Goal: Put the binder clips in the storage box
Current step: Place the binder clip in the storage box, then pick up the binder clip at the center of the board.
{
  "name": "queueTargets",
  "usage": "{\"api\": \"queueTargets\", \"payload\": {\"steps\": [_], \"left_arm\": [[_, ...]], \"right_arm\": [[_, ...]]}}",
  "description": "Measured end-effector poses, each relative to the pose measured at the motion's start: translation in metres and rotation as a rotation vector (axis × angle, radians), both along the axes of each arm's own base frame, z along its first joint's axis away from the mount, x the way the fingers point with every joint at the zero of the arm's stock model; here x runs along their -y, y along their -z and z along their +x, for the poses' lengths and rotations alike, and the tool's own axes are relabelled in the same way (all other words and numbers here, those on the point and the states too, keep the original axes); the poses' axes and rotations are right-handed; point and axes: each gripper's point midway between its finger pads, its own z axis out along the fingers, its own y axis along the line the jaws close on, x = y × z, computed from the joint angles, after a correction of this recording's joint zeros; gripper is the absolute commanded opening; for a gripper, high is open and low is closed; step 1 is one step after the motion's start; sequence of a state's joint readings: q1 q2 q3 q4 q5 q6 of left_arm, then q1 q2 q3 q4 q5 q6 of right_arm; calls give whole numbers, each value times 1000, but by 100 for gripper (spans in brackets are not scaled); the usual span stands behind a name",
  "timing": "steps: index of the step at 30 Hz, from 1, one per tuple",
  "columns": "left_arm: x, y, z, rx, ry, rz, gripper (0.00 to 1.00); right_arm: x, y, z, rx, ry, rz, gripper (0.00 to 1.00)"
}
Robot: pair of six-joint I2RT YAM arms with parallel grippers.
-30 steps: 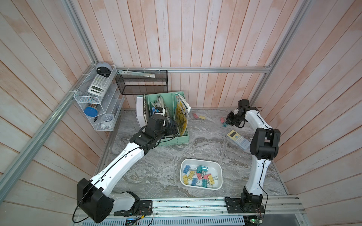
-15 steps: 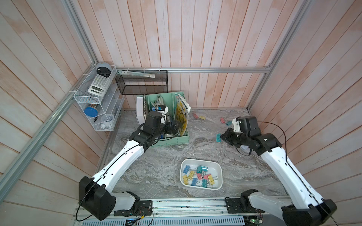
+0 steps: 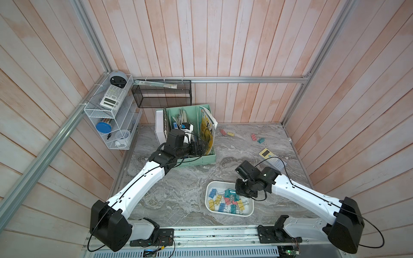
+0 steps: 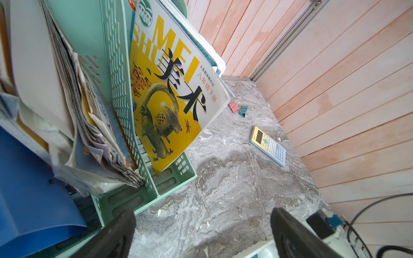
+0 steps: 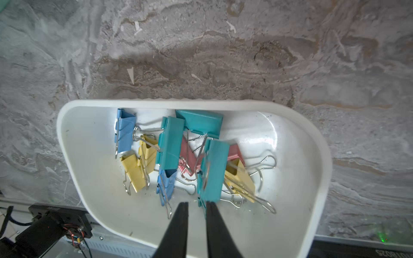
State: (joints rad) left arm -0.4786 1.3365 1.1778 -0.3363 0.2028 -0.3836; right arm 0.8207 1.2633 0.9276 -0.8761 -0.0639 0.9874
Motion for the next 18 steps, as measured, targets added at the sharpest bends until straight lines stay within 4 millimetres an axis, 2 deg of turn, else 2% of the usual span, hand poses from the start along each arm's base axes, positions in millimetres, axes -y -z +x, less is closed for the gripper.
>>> {"api": "queueTargets", "payload": {"steps": [3, 6, 8, 10, 12, 13, 15, 18], "left_arm": [[-1, -2, -2, 1, 1, -2, 100], [-1, -1, -3, -4, 4, 3, 100], [-2, 0, -4, -7, 8, 13, 100], [-1, -3, -4, -2, 17, 21, 100], [0, -8, -3, 9, 26, 26, 100], [1, -11, -3, 18, 29, 26, 100], [1, -15, -2, 28, 32, 27, 100], [2, -16, -3, 25, 39, 29, 100]], "right_arm": [[0, -16, 17, 46, 28, -4, 39], [11, -50, 57, 171, 112, 25, 43], [31, -72, 88, 261, 199, 51, 44], [68, -92, 123, 344, 334, 69, 49], [108, -103, 151, 402, 448, 54, 56], [127, -107, 164, 425, 491, 38, 57], [151, -109, 188, 442, 533, 9, 57], [169, -99, 233, 426, 536, -23, 57]]}}
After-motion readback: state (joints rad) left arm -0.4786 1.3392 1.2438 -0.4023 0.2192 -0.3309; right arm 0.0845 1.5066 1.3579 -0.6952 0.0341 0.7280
